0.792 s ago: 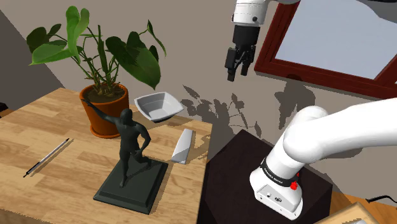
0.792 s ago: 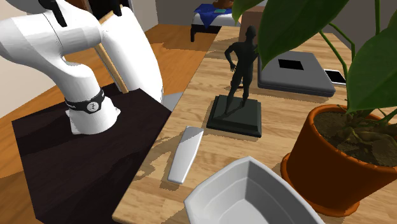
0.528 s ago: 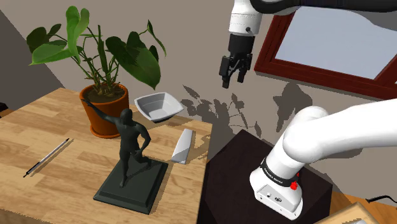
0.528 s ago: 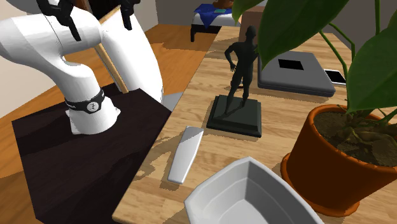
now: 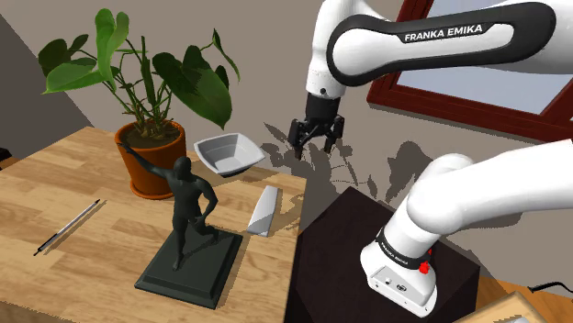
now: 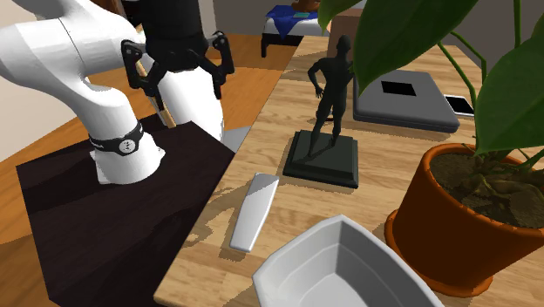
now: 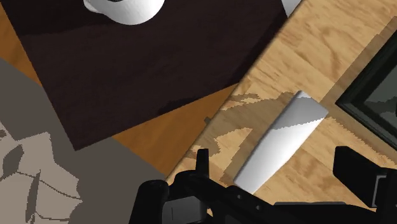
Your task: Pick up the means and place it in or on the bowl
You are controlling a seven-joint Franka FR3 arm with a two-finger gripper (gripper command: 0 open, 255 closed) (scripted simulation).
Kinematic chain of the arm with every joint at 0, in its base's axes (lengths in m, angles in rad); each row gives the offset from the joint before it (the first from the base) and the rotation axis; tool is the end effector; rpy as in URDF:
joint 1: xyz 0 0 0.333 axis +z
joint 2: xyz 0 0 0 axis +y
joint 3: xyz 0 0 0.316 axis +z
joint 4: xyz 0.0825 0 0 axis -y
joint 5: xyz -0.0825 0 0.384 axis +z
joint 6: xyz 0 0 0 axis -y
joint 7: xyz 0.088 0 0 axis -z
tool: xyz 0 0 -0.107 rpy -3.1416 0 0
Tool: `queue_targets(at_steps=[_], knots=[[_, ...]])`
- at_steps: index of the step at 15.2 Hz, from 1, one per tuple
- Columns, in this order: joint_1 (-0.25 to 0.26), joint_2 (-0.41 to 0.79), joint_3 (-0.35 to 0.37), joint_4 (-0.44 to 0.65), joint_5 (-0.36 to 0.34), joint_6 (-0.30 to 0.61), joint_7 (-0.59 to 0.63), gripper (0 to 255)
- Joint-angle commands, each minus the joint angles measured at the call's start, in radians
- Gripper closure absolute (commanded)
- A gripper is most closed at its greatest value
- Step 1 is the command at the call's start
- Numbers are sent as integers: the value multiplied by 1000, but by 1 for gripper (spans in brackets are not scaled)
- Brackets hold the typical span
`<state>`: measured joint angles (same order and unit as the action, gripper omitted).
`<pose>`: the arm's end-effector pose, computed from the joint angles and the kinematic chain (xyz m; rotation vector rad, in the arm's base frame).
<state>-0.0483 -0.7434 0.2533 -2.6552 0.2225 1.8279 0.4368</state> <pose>0.3093 0.0821 0.4488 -3.0700 0.5781 0.1585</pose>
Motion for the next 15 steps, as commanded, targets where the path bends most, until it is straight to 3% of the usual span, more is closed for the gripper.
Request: queue_targets(at_steps=[1,6,10,13,15], knots=[[-12,43,44,-27,28,86,80,0],[-49,185,160,-81,84,315,272,0],[-101,347,256,-90,89,510,440,0],[-161,493,329,-77,41,656,593,0],[-214,601,375,-61,-37,750,722,0]])
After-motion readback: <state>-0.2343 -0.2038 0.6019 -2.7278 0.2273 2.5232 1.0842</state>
